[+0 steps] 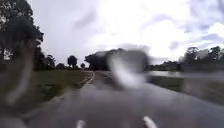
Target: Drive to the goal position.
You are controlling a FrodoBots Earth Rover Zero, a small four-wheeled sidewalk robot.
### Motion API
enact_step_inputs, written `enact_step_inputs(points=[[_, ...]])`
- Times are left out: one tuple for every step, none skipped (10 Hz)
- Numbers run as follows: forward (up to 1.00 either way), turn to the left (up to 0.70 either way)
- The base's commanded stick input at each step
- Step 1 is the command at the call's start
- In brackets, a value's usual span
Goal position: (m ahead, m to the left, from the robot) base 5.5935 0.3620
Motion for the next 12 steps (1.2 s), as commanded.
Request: enact_step_inputs(points=[[0.85, 0.0], [0.85, 0.0], [0.85, 0.0], [0.85, 0.0], [0.85, 0.0], [0.85, 0.0], [0.85, 0.0], [0.85, 0.0], [0.85, 0.0], [0.85, 0.0], [0.85, 0.0], [0.85, 0.0]])
